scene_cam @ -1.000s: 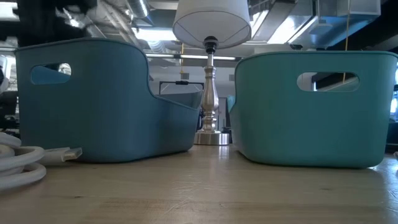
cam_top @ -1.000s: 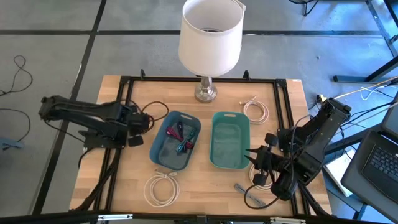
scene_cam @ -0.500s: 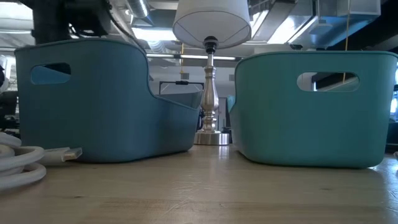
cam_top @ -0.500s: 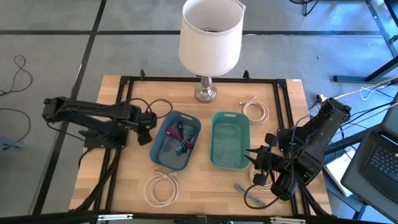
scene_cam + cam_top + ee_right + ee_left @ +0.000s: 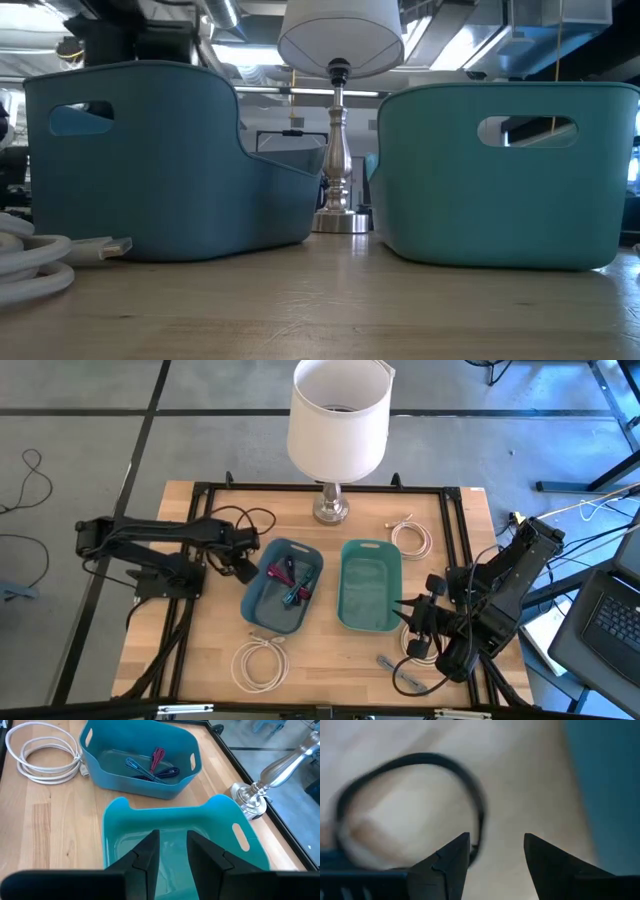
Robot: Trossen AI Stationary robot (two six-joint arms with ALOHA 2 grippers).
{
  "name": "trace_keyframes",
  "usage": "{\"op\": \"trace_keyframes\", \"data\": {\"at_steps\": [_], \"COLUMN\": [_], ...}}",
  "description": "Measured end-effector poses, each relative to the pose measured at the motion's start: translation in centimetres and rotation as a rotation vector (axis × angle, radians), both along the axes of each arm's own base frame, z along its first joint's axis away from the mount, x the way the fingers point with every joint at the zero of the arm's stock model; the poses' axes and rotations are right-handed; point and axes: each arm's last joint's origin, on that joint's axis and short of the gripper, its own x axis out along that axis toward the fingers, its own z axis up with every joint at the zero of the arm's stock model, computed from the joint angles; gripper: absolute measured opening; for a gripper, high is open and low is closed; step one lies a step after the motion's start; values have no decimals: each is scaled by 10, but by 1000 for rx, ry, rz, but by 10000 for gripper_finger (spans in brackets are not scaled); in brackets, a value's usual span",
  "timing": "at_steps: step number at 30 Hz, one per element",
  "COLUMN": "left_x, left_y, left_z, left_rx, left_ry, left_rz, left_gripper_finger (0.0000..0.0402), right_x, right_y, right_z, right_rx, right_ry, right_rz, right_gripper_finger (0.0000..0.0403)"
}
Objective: Pick and place items into bin
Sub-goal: Put the black charger cable into the green bin
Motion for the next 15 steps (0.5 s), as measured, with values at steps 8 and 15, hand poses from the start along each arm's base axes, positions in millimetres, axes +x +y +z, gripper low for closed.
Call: {"op": "trace_keyframes", "data": {"at_steps": [8, 15], "left_x": [22, 32], "left_y": [-6, -5], "left_z": [-9, -10], "left_rx": [-111, -108], "left_ry": [-90, -186], "left_rz": [-49, -52], "left_gripper_finger": [180, 180], "right_x": [0, 0], "right_y": [0, 0], "right_z": [0, 0], "right_rx": [-1, 0], "right_ry": [0, 0], "right_rz": [0, 0], "right_gripper_finger": [102, 102]}}
